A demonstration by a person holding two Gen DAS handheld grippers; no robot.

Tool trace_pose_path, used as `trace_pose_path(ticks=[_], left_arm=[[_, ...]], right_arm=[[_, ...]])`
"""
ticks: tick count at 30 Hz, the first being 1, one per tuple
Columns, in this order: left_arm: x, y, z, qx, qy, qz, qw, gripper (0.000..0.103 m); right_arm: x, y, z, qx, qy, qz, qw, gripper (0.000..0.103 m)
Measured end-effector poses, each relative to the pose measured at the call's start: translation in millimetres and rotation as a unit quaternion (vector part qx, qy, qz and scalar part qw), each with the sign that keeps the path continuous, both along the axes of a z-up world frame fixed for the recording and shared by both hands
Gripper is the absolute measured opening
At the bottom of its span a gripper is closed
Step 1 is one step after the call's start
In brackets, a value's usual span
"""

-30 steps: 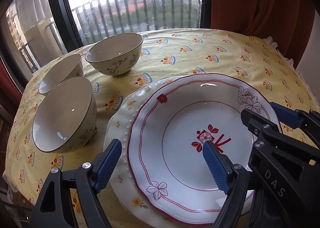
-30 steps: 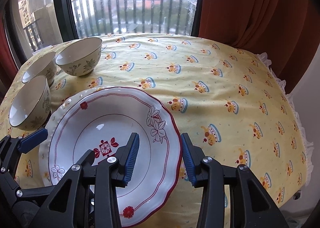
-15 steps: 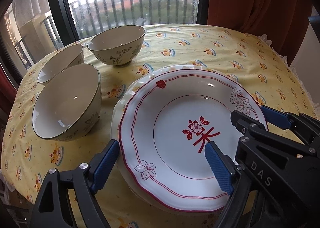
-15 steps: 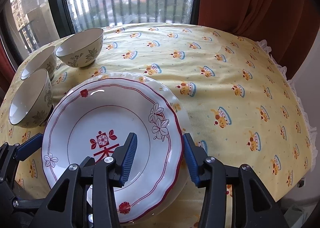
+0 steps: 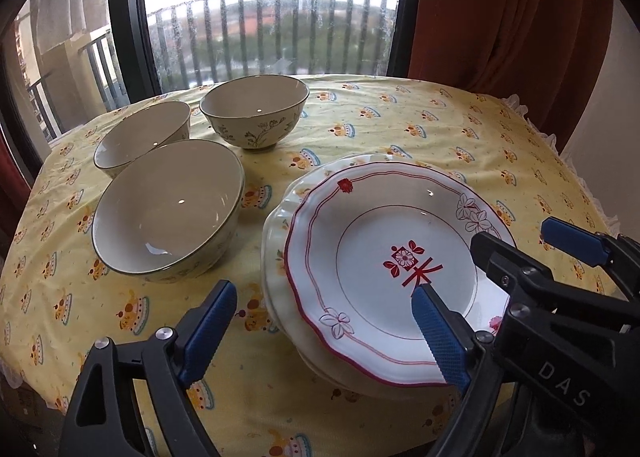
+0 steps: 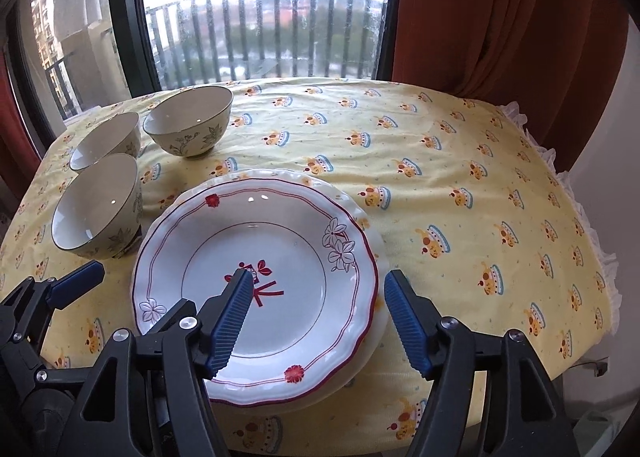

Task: Organize plates and bowls
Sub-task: 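Move both grippers away from the stack to the large cream bowl, then grasp the large cream bowl's rim with both grippers and lift it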

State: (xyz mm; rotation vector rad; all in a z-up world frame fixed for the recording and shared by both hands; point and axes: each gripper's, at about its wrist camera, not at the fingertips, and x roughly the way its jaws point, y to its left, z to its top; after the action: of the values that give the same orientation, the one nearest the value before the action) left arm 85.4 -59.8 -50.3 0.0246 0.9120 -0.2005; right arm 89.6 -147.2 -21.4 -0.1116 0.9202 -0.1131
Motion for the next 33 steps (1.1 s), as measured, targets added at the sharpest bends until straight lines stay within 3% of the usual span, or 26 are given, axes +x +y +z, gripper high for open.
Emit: trace_pose_path(ticks=[10, 18, 30, 33], left_arm=[[-4, 48, 20, -0.008, -0.04, 0.037, 0.9985, 0.09], [14, 76, 39, 0.011, -0.073, 0.053, 0.9958, 0.09], [64, 119, 18, 0.007, -0.051, 0.094, 0.9942, 0.088], [76, 126, 9, 0.001, -0.033, 0.096, 0.9948, 0.083]], right_arm=[[1, 50, 15, 0.018, -0.03, 0.054, 0.998, 0.071], [24, 82, 30, 0.046, -0.051, 0.073, 0.995, 0.071], [81, 128, 10, 0.048, -0.024, 0.096, 0.994, 0.071], [95, 136, 0, 0.054, -0.012, 0.099, 0.994, 0.071]])
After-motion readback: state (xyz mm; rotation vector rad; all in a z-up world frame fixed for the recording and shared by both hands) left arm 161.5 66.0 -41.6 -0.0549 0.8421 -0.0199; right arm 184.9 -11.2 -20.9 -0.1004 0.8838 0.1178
